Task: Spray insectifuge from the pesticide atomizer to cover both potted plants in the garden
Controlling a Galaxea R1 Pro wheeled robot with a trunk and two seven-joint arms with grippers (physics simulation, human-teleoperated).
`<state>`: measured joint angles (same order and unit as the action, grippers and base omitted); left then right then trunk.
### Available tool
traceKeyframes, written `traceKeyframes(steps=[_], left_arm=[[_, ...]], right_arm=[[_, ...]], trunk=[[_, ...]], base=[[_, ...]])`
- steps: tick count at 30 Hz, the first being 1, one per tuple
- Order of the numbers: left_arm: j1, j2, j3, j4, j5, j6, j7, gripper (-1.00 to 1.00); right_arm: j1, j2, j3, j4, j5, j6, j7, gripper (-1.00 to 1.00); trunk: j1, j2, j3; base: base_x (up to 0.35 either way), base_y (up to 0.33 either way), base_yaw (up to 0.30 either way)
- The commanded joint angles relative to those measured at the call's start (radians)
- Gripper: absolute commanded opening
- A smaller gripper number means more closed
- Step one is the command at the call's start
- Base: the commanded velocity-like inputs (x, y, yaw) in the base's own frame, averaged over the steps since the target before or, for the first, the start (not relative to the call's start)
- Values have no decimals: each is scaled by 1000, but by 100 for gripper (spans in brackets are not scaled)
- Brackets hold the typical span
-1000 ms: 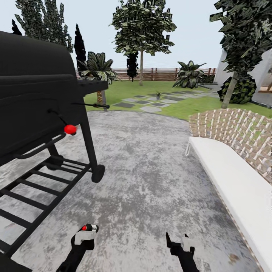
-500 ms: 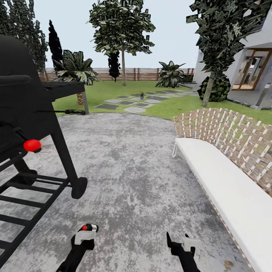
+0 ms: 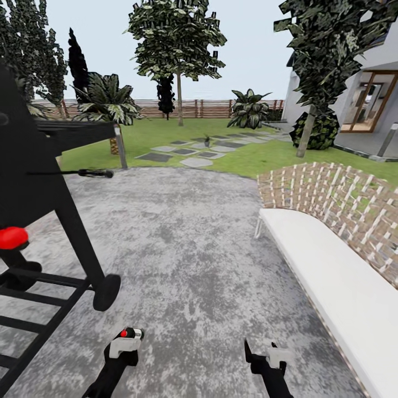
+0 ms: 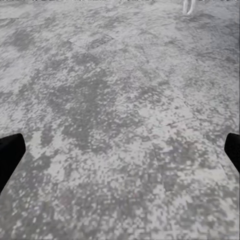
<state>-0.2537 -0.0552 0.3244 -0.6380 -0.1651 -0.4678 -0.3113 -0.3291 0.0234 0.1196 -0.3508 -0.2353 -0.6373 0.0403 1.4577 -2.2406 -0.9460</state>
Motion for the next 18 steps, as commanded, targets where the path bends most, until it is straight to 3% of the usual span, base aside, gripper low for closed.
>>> traceKeyframes(steps=[1,18], left_arm=[[-1,-2,8,0,-10,-4,-6,-100],[-1,-2,9,0,-10,-3,-6,-100]], right_arm=[[-1,-1,5,1,-10,-4,4,100],[-1,0,5,3,-9,-4,4,100]], trunk=[[0,0,-1],[0,0,-1]], base=[[333,0,0],[333,0,0]])
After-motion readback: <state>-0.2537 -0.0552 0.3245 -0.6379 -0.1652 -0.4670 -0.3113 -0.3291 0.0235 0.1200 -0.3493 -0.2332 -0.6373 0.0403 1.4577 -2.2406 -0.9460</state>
